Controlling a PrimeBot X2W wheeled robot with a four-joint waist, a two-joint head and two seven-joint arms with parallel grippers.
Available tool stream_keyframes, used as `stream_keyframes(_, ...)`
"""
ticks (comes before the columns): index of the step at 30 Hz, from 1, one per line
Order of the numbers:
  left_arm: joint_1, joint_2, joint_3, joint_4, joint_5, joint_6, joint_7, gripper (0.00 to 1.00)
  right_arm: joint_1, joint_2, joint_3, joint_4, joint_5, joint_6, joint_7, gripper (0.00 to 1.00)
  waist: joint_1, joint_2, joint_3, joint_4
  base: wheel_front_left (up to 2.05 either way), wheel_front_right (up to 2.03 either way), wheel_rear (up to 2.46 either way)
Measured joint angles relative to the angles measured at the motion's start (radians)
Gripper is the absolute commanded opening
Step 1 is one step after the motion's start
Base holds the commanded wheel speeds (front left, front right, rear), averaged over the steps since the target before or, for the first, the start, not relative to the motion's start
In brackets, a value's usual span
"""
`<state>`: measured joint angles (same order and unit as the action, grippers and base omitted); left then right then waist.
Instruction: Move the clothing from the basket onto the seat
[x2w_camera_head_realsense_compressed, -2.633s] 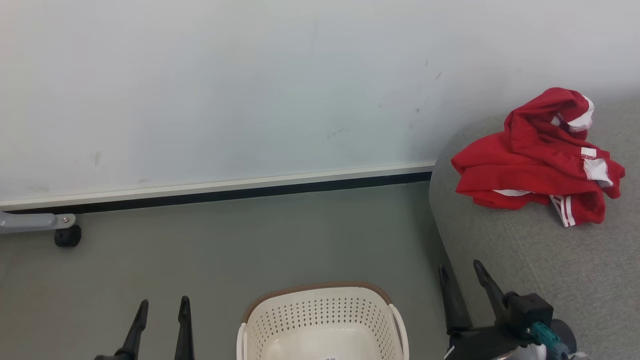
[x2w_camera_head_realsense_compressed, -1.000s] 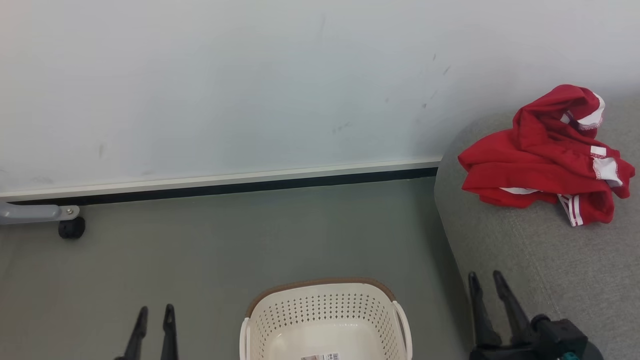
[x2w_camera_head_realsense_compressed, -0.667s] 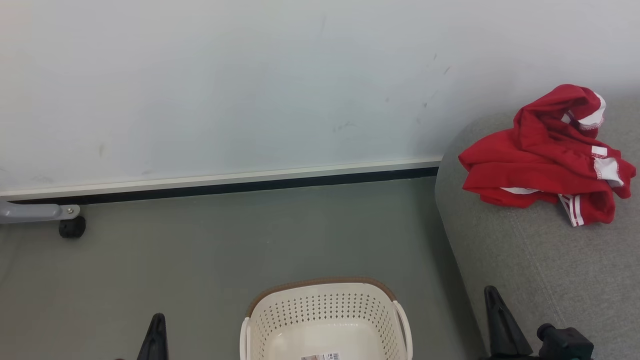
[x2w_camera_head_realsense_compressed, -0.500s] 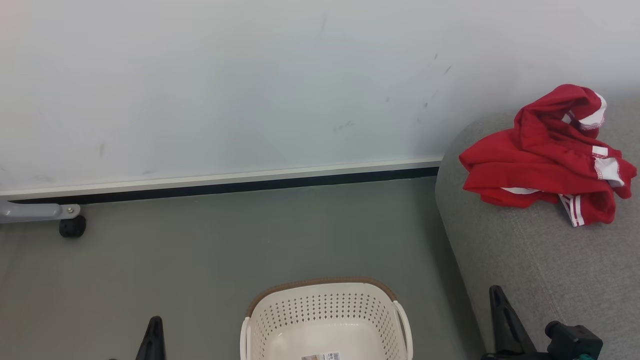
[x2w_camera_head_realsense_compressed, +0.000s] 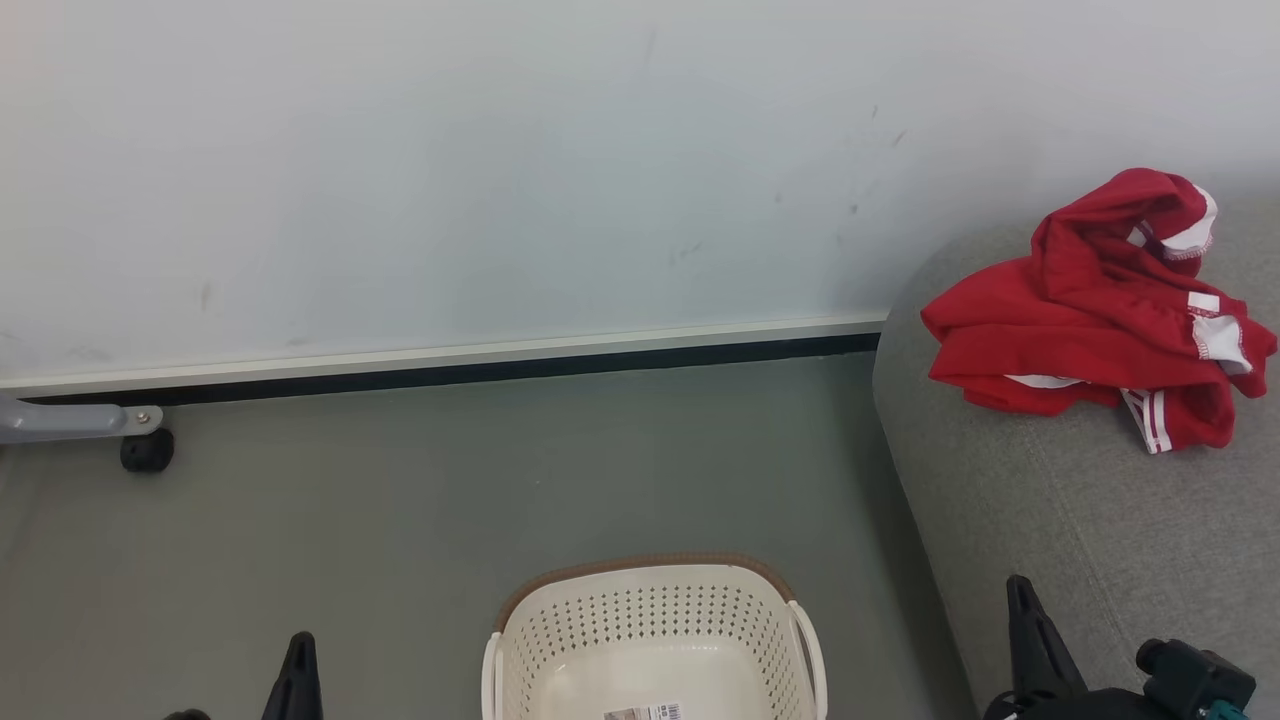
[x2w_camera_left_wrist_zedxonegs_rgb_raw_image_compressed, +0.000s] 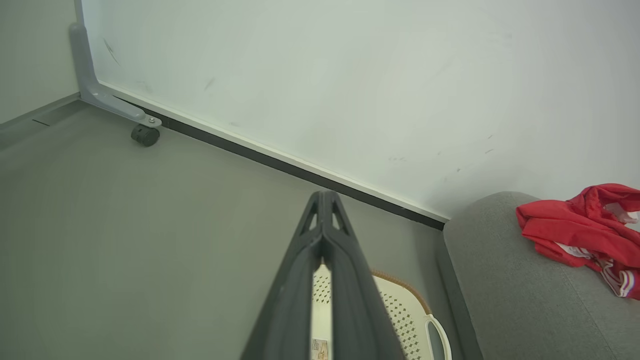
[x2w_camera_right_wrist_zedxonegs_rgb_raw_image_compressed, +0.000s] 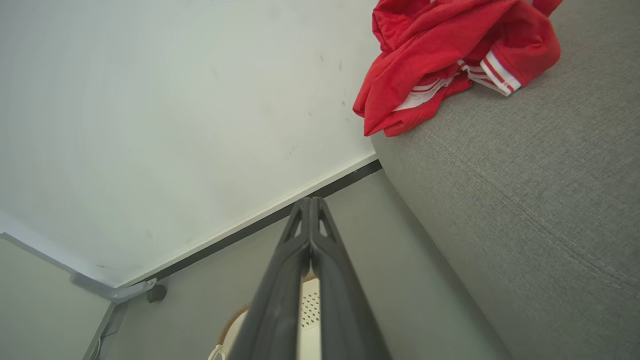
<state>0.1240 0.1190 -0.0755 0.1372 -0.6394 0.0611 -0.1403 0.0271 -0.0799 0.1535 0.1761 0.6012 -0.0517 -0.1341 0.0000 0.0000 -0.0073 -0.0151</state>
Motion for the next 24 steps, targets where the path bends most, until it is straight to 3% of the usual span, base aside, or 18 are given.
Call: stream_keyframes(24, -0.062, -0.026, 0.054, 0.05, -0.307, -0.054, 0.083, 0.0, -0.04, 0.011, -0.092, 0.037, 0.318, 0.054, 0.081, 0.0, 0.0, 0.0, 0.003, 0.005, 0.0, 0.0, 0.0)
